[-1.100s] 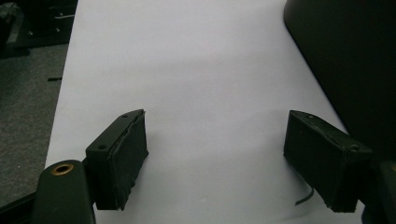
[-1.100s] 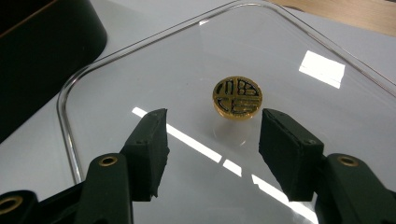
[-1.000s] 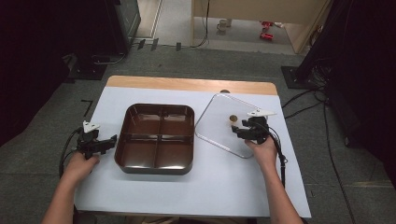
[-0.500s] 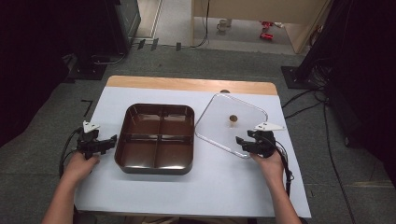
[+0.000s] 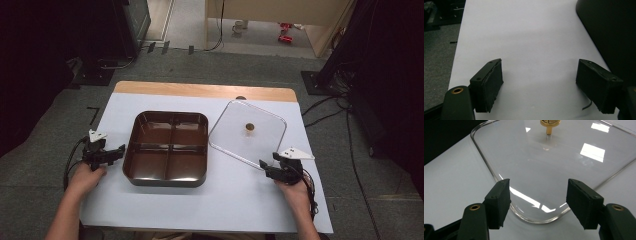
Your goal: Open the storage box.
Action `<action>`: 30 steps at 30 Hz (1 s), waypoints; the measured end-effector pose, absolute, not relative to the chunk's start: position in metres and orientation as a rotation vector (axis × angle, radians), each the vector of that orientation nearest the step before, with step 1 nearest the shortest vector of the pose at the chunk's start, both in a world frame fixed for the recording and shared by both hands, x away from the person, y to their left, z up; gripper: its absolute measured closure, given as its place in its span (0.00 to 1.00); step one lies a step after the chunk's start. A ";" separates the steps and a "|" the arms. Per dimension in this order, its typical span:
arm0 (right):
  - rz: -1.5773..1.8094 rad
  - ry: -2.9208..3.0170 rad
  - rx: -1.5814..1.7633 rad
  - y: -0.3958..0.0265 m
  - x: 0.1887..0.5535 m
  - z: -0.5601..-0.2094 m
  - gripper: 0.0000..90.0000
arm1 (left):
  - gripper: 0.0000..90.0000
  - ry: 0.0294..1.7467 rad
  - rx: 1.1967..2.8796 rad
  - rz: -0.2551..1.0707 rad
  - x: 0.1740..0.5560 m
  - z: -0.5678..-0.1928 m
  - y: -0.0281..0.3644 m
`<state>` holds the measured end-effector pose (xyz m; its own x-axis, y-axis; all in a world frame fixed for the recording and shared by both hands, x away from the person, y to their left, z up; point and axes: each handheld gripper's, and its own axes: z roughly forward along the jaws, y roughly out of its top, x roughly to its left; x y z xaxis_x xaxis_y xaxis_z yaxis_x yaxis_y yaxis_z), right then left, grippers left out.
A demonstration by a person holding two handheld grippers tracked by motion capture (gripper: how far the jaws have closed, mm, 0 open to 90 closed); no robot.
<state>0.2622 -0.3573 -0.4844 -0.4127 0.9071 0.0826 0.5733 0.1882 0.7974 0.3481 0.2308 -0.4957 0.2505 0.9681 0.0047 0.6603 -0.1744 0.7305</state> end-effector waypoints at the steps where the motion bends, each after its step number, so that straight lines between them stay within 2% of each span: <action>1: 1.090 2.050 1.388 -0.357 0.260 -0.486 0.39 | 0.24 1.479 1.914 0.647 0.348 -0.496 0.231; 11: 1.042 2.044 1.481 -0.366 0.250 -0.501 0.37 | 0.24 1.479 1.913 0.647 0.348 -0.496 0.231; 19: 0.950 2.091 1.427 -0.357 0.251 -0.503 0.29 | 0.24 1.479 1.913 0.646 0.348 -0.496 0.231; 30: 0.950 2.091 1.428 -0.357 0.251 -0.503 0.29 | 0.24 1.480 1.912 0.645 0.348 -0.496 0.231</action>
